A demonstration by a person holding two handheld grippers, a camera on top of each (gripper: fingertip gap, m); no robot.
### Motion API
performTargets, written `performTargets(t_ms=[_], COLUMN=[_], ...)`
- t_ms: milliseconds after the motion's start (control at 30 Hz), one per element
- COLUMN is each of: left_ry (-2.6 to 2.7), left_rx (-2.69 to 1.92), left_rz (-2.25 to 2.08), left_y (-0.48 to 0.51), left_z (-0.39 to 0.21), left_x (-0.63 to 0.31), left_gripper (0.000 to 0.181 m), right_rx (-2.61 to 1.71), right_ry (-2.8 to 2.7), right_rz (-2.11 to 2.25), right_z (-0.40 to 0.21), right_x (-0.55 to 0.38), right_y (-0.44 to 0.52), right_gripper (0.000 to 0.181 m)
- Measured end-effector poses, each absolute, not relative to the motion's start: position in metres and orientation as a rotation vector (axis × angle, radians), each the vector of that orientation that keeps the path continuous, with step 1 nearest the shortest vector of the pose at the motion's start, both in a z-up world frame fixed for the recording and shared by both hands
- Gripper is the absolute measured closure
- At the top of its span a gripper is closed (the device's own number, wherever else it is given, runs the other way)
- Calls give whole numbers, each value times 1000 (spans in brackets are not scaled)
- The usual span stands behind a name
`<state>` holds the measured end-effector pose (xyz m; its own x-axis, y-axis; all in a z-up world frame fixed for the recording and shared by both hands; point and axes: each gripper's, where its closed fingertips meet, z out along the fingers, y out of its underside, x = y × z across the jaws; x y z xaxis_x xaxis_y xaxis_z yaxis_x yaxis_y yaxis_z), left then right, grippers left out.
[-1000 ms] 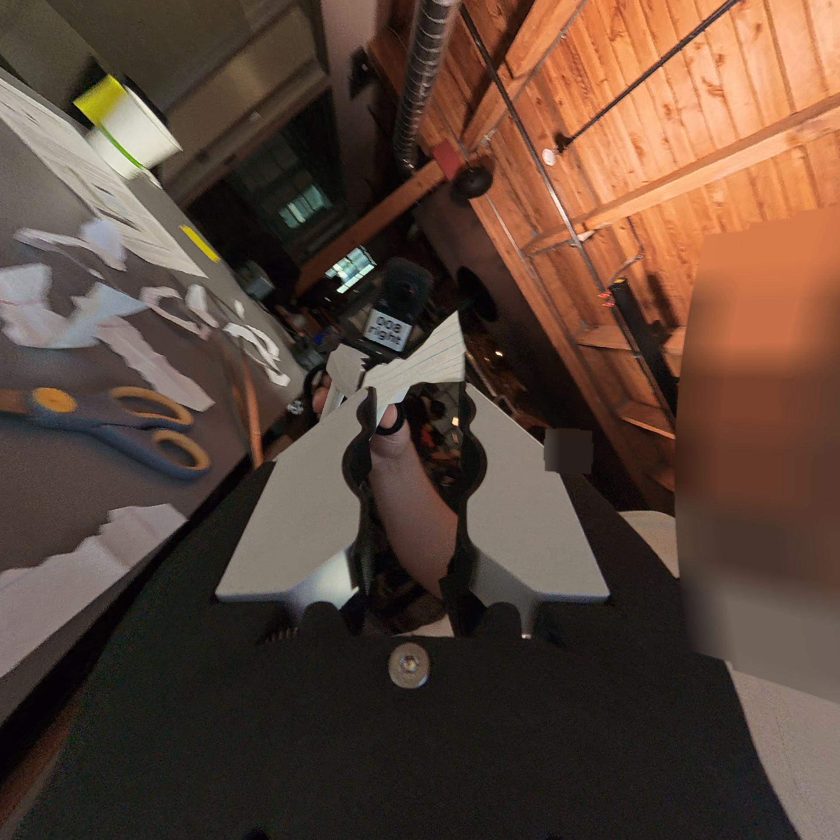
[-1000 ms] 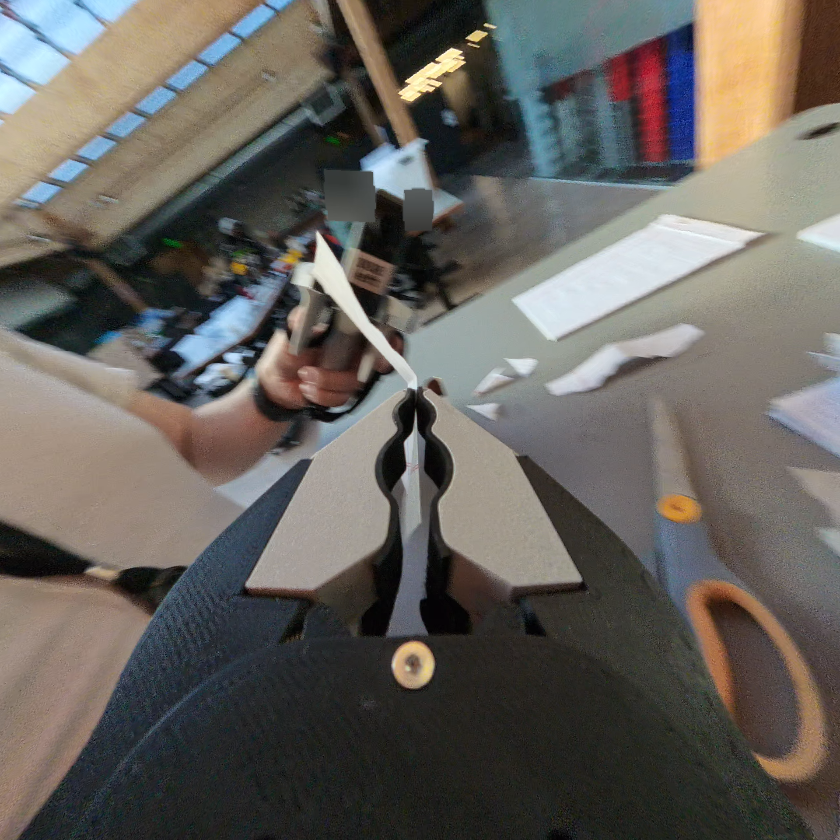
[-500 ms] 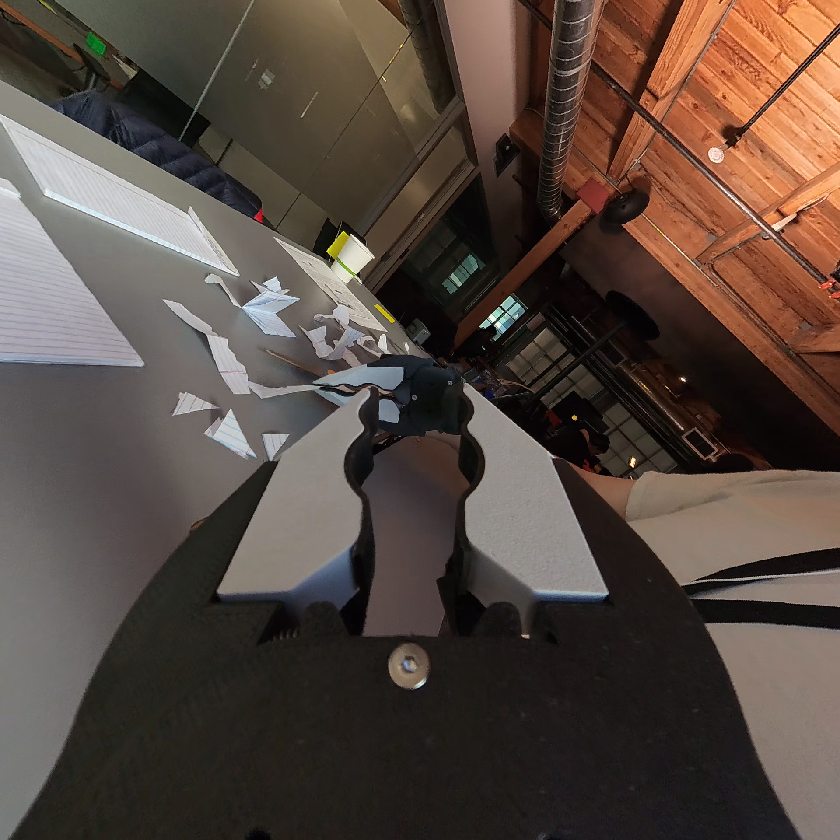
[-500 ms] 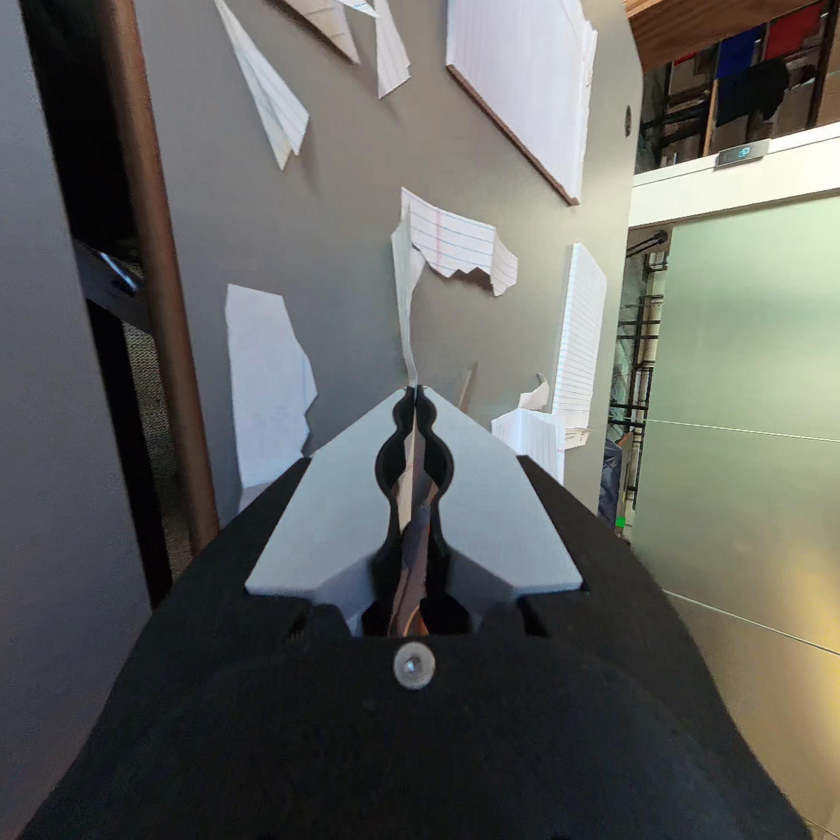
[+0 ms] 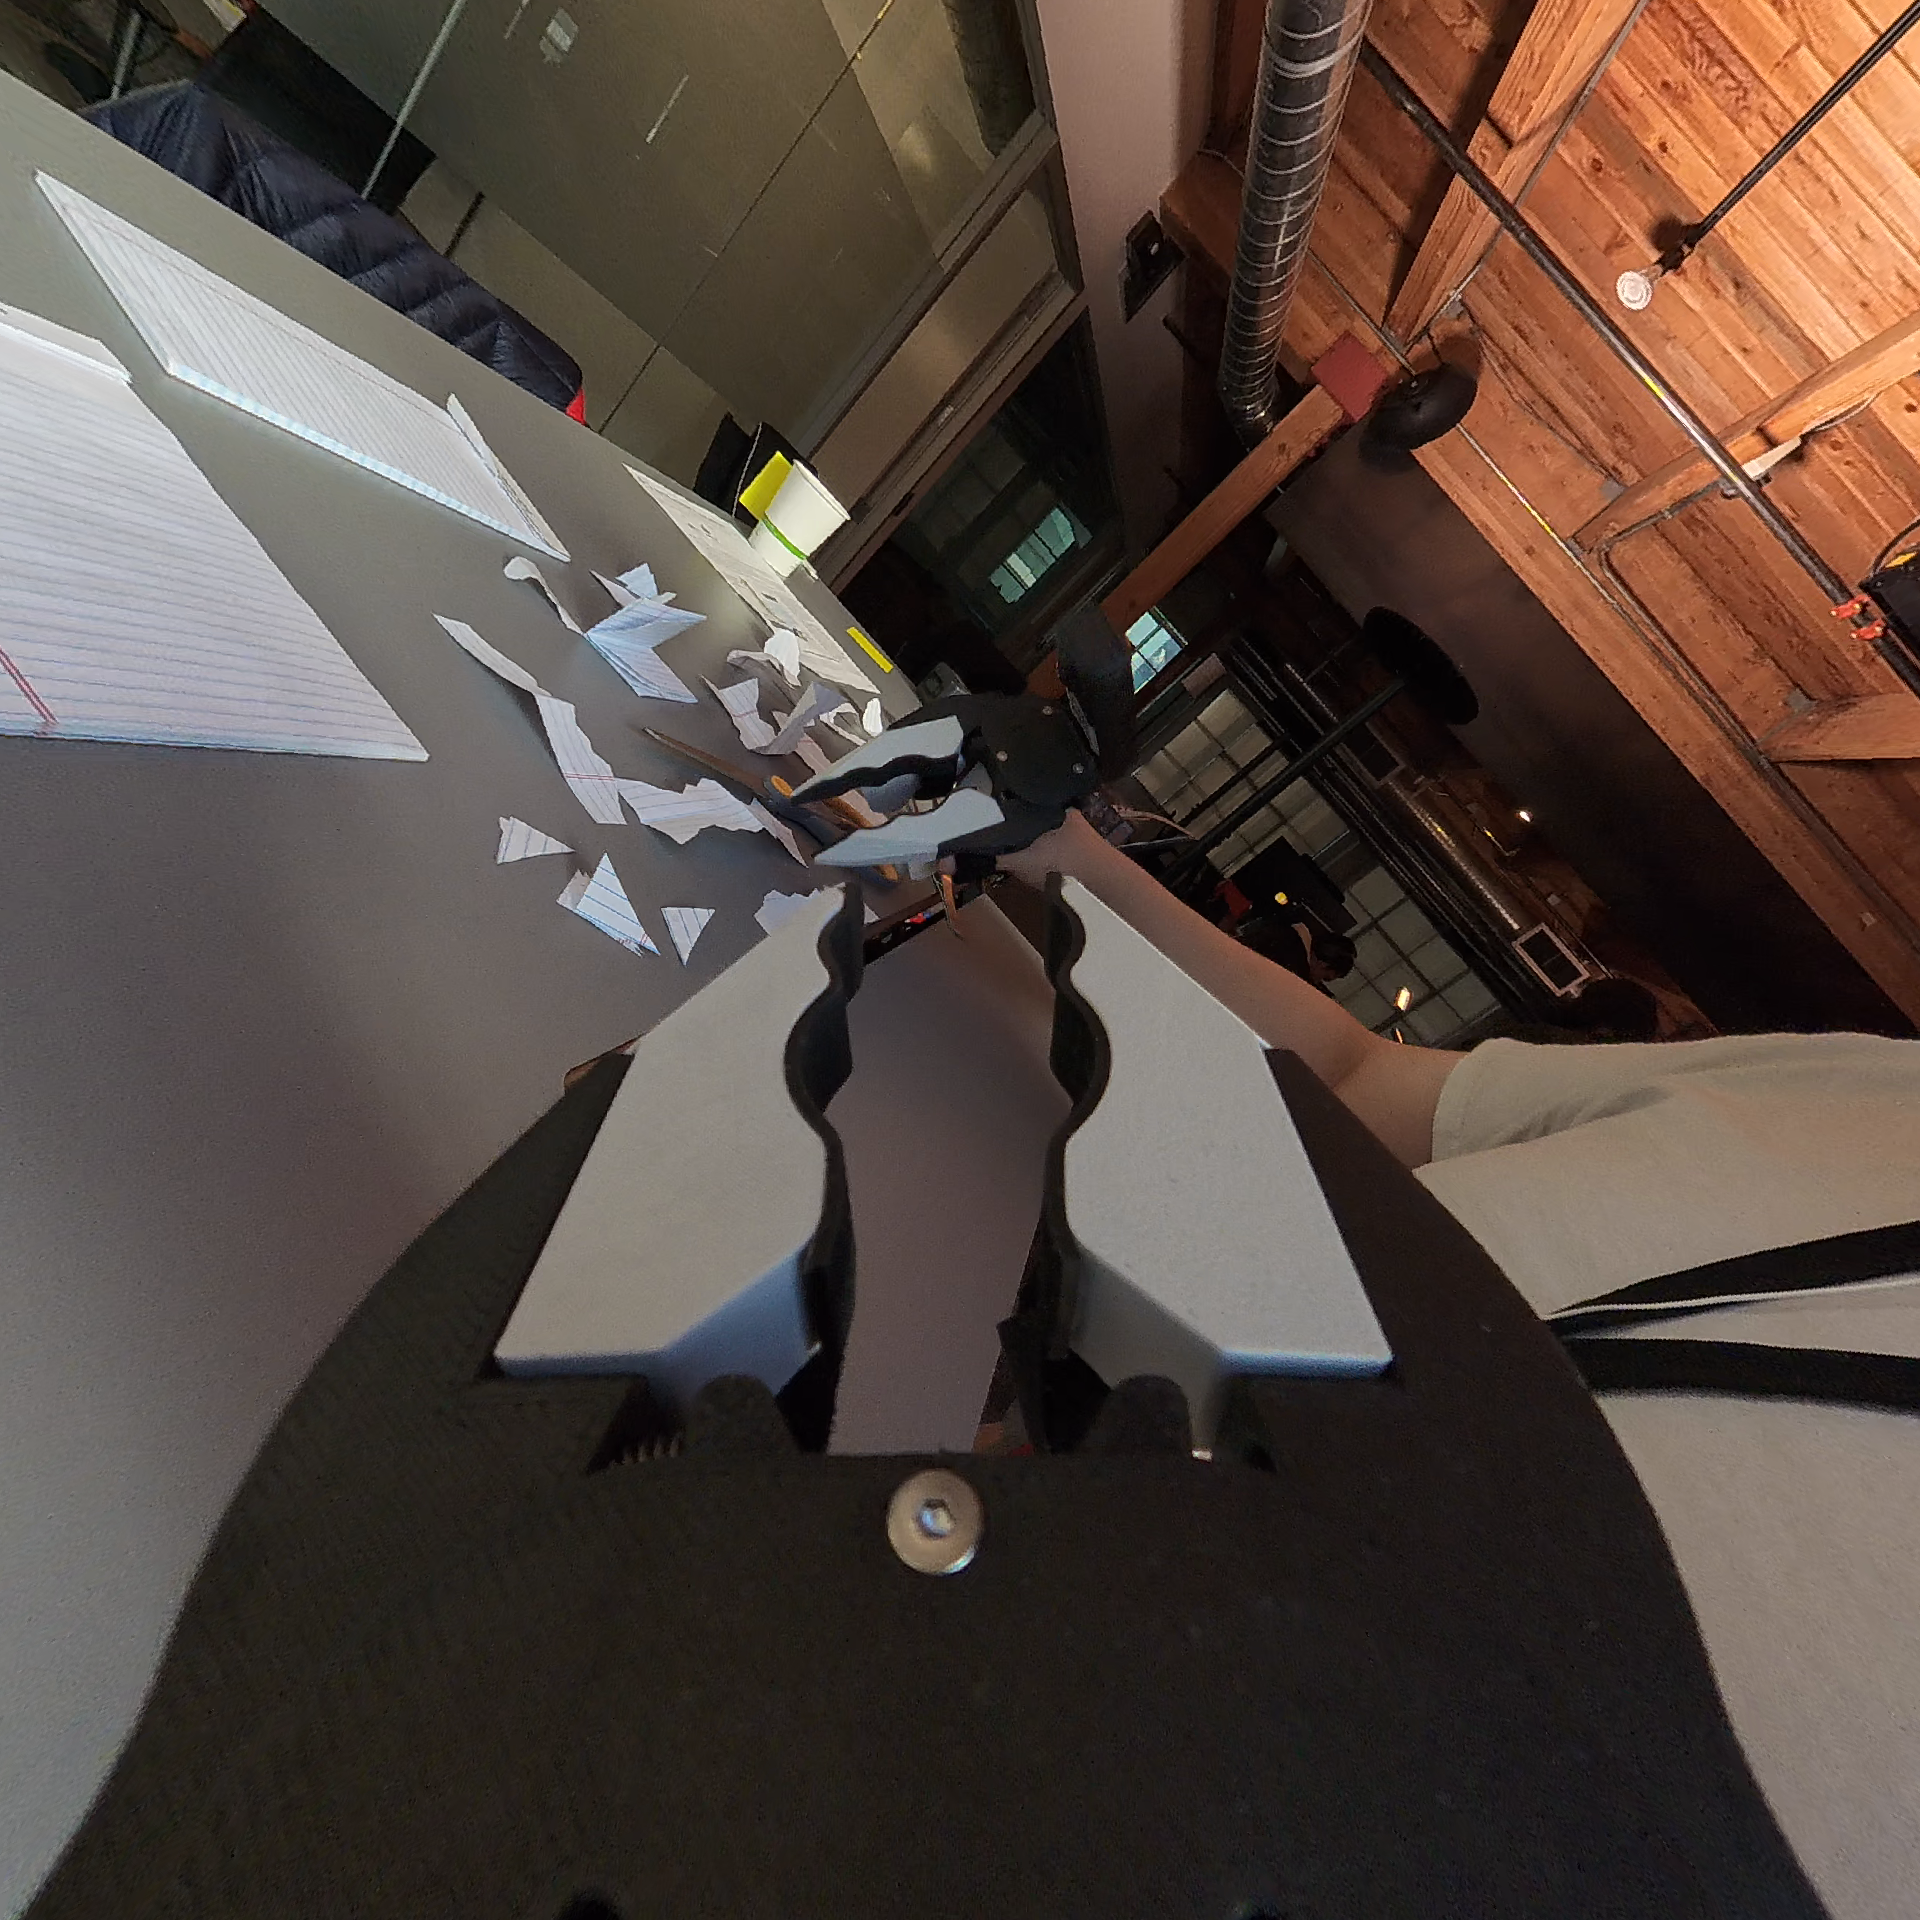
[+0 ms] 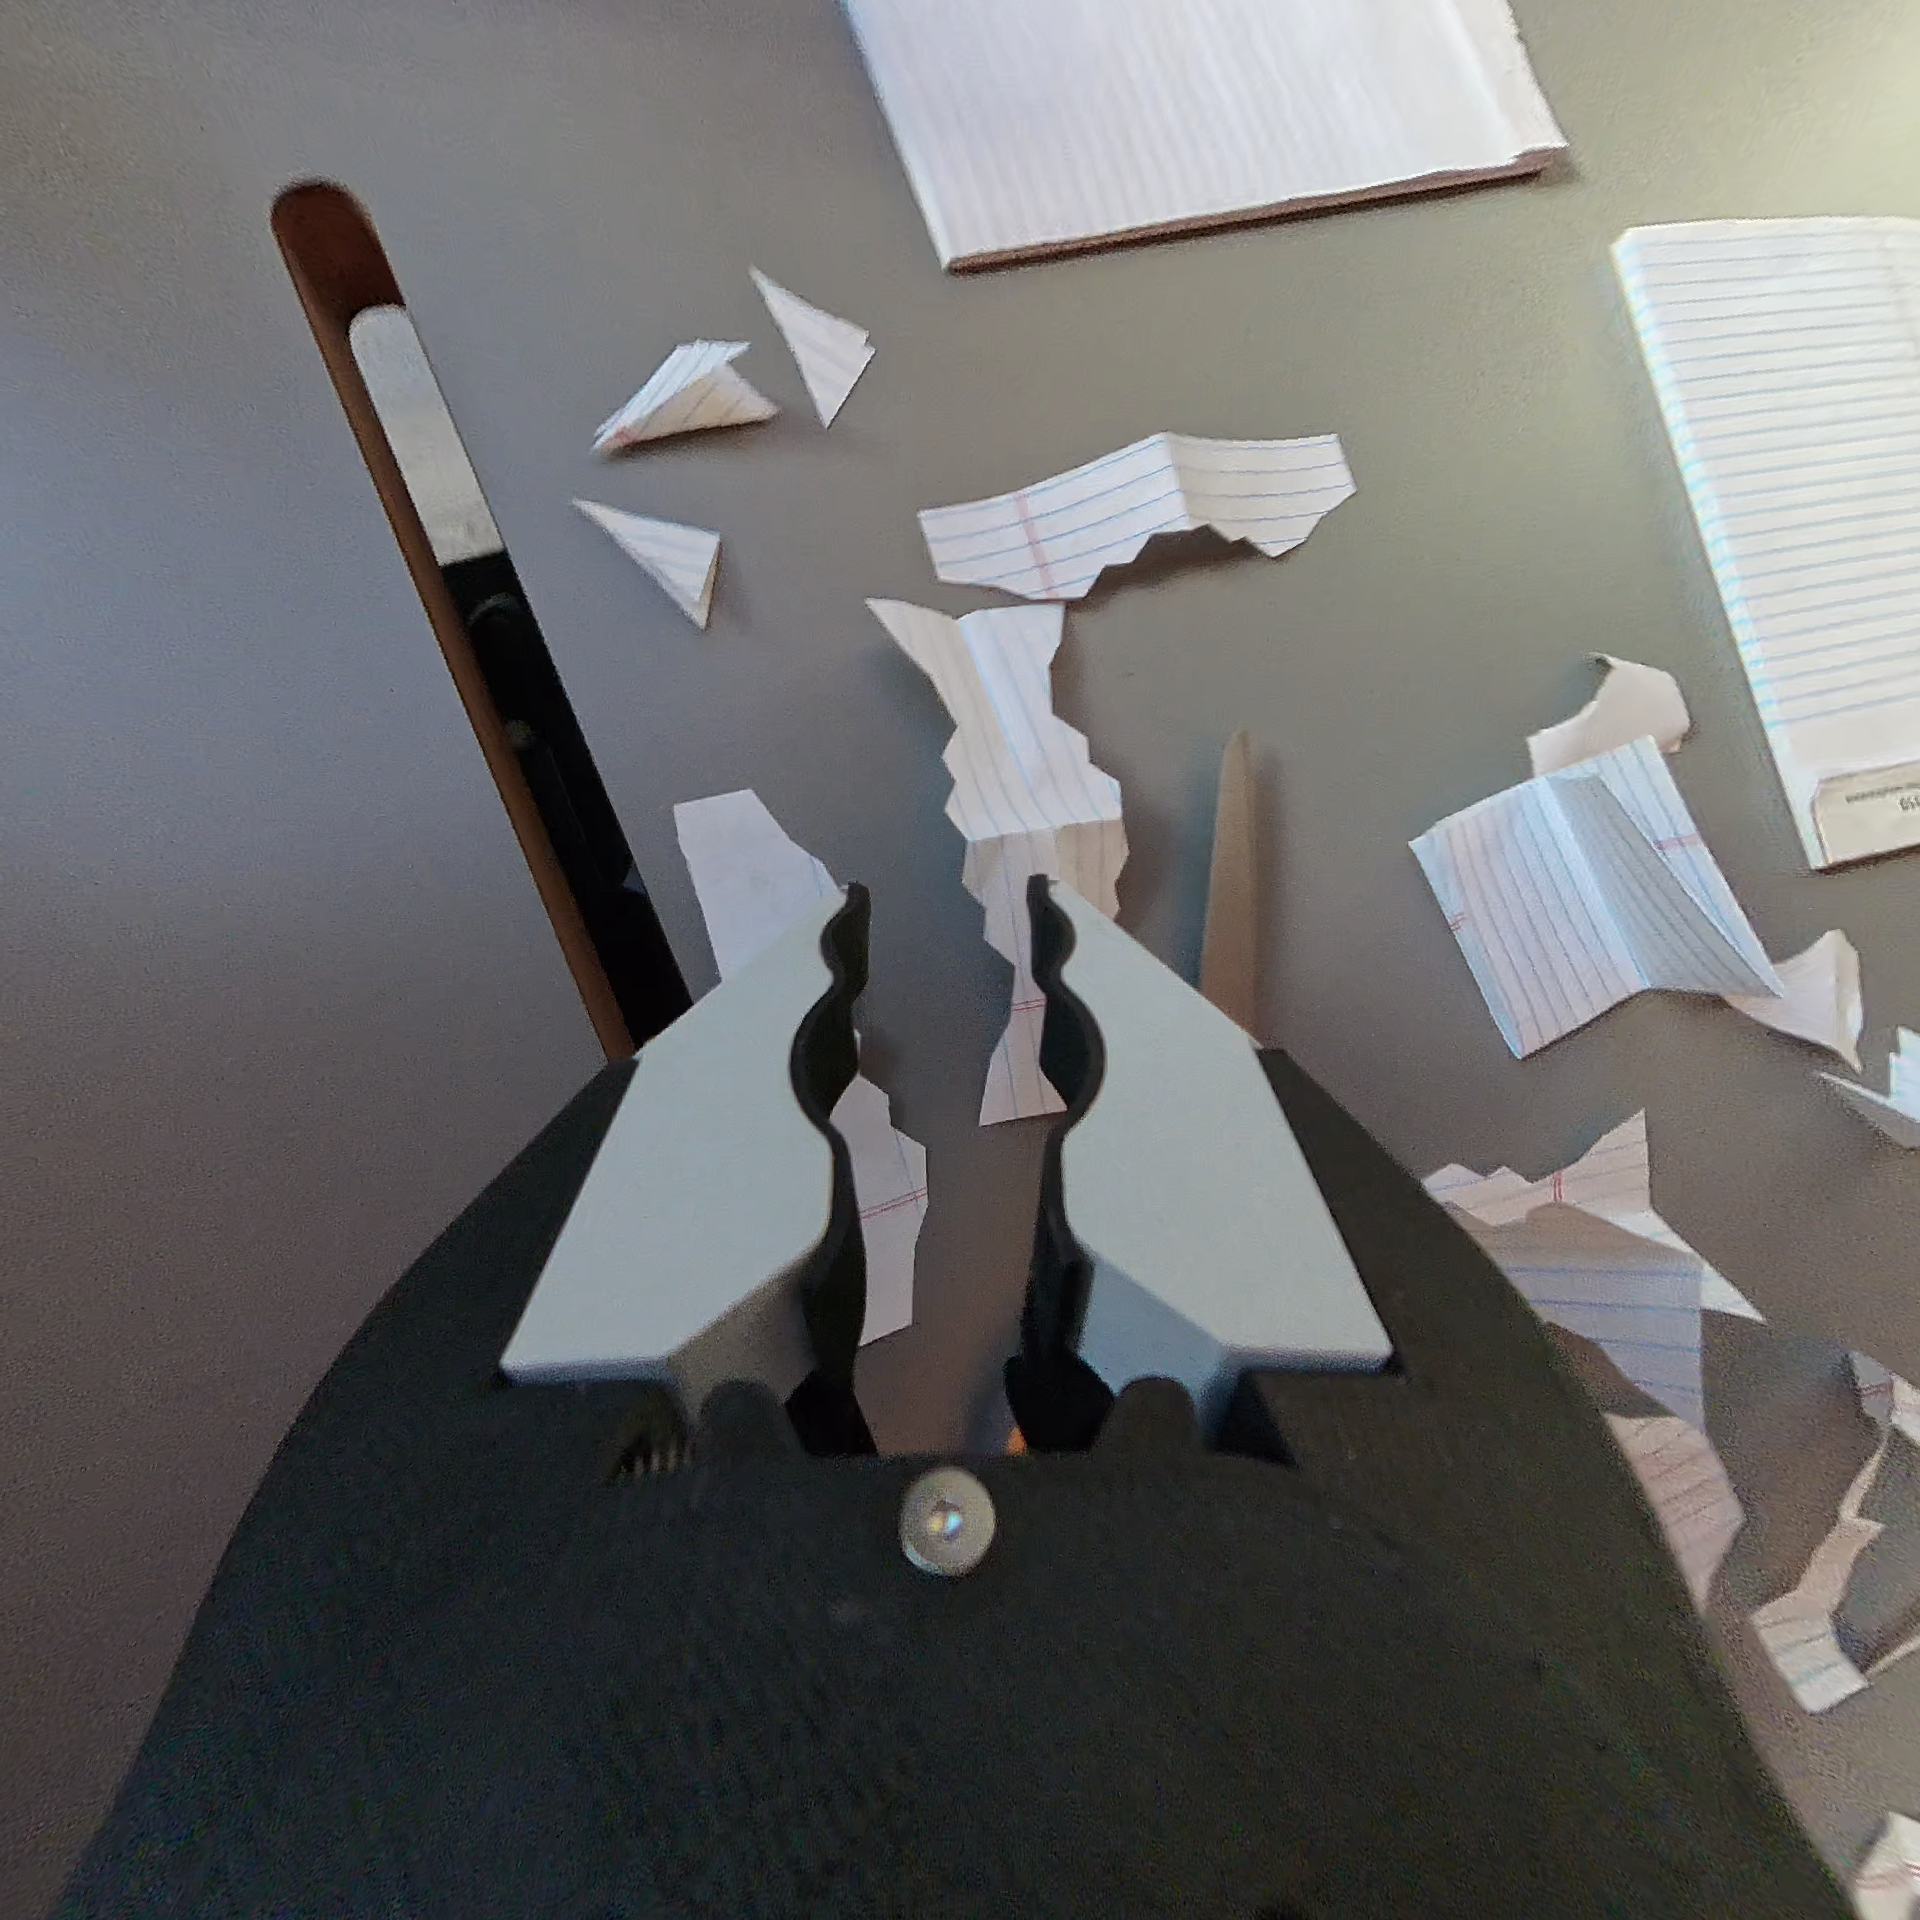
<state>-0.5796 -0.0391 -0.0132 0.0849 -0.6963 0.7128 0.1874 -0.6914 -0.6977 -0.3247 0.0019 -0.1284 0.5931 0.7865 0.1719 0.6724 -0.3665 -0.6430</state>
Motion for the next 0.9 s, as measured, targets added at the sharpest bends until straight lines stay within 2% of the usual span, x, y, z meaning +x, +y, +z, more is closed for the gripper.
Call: performTargets(t_ms=[100,200,333,433,600,733,900], left_ry=[527,551,604,641,733,925,1246], left_rx=[-1707,-1711,-1705,-1706,-1717,-1727,-1612], left_rz=[-1714,-1749,-1779,-1771,-1704,-1430,-867], left_y=[-36,-29,-22,-19,-18,-8,46], left_z=[-15,-16,-11,-9,-13,-32,-58], left_x=[-573,-559,-535,-515,-479,-441,-355], left_gripper=[149,149,150,150,148,146,138], right_rx=[-2101,-2153,-2277,-2277,-1951,-1774,-1750], right_ry=[-890,-781,-785,-795,-654,-474,-260], right_rz=[318,476,407,365,358,208,71], right_z=[-111,-124,-157,-160,-87,-49,-54], right_x=[-320,-333,-331,-330,-314,-240,-131], right_y=[22,30,31,32,12,-42,-102], right_gripper=[173,181,181,181,170,163,157])
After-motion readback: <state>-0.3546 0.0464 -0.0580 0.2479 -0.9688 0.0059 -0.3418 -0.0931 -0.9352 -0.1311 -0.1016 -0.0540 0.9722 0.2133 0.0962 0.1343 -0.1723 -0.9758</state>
